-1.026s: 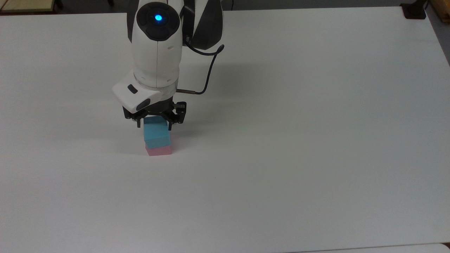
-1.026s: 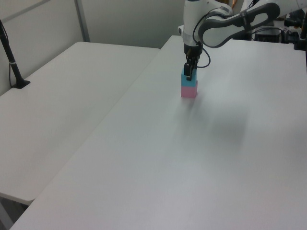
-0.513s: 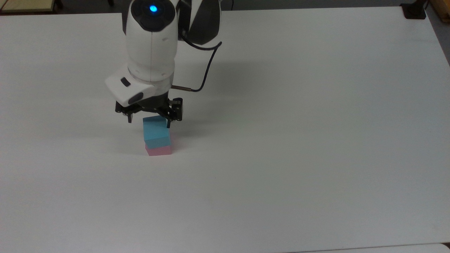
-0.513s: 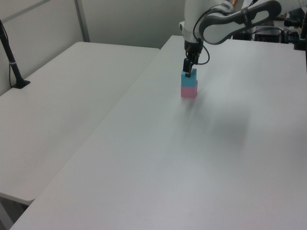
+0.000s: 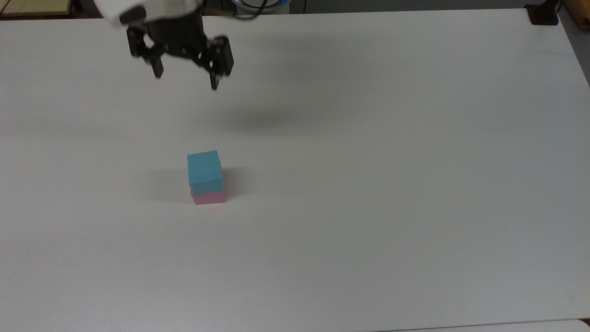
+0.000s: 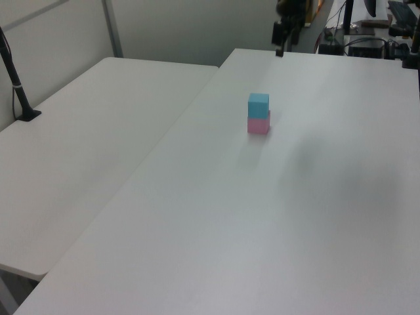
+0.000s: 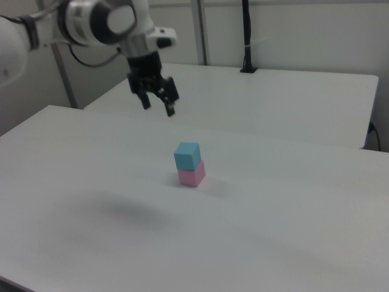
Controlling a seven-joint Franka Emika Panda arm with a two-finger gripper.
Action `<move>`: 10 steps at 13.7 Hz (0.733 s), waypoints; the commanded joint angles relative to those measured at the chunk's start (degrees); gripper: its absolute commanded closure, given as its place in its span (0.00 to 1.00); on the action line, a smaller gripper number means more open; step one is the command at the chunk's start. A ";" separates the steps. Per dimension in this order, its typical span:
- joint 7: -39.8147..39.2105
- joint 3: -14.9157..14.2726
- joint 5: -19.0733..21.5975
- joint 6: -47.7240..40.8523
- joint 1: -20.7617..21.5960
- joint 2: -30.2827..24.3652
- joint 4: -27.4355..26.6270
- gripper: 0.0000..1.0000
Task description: Put blue cube on pink cube
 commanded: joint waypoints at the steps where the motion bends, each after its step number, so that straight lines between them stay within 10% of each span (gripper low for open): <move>1: 1.73 -0.17 5.01 -6.55 0.15 -8.38 -2.37 0.00; 10: -8.16 -1.14 3.89 -6.57 2.00 -15.61 -10.72 0.00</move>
